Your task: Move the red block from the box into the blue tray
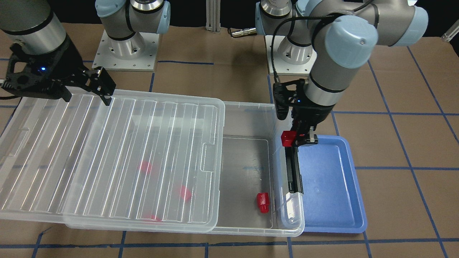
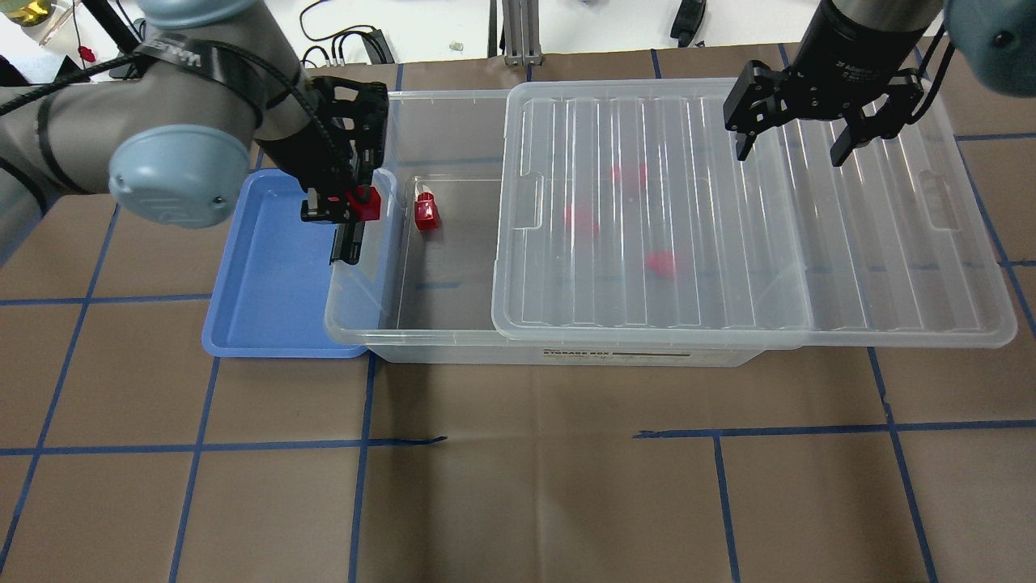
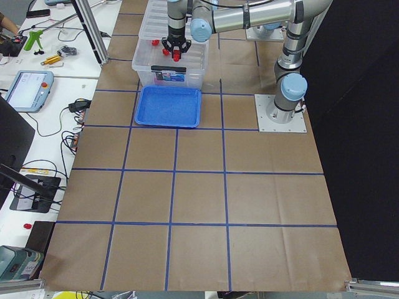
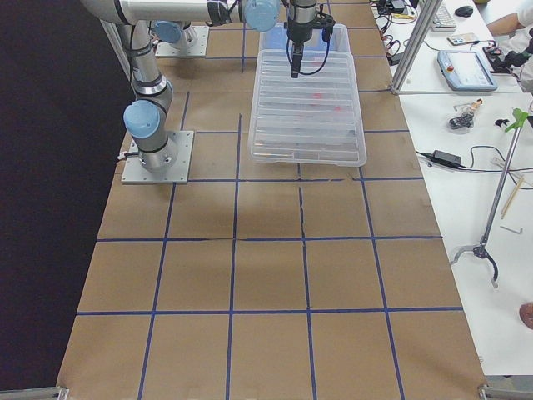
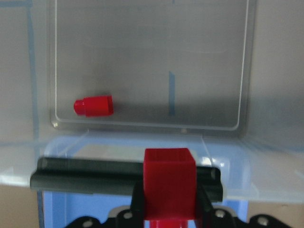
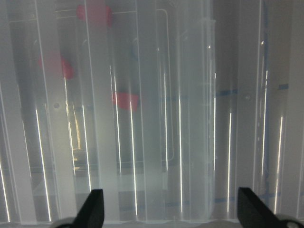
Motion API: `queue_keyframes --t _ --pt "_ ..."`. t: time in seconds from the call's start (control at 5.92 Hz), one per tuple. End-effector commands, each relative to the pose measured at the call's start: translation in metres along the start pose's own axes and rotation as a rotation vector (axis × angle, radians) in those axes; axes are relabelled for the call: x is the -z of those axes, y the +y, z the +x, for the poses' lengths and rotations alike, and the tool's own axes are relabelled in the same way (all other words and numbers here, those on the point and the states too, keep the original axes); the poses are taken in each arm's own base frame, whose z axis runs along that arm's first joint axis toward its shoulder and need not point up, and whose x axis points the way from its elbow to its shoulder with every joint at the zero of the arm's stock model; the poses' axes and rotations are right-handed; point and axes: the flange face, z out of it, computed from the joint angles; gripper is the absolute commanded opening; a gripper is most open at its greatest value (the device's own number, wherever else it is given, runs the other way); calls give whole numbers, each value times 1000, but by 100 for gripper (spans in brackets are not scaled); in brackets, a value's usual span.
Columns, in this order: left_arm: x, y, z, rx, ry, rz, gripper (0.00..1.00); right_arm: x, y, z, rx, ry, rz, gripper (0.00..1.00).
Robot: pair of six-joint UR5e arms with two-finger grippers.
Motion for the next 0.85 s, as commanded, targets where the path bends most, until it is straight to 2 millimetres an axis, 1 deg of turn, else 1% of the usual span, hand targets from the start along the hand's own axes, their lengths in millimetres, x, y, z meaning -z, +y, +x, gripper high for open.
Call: queue_keyframes --t 0.0,0.17,0.34,0.51,0.68 --pt "-20 85 -1 -53 46 2 12 -13 -14 110 54 22 -21 100" --pt "-49 113 6 -27 76 14 12 -26 -10 181 70 12 -43 100" --pt "-78 121 8 -59 46 2 12 -46 -14 241 34 12 -50 100" --pt "-123 126 -1 -73 78 13 12 -76 -28 298 34 74 -55 100" --pt "-164 131 -13 -73 75 14 13 -101 -33 338 32 65 -63 100"
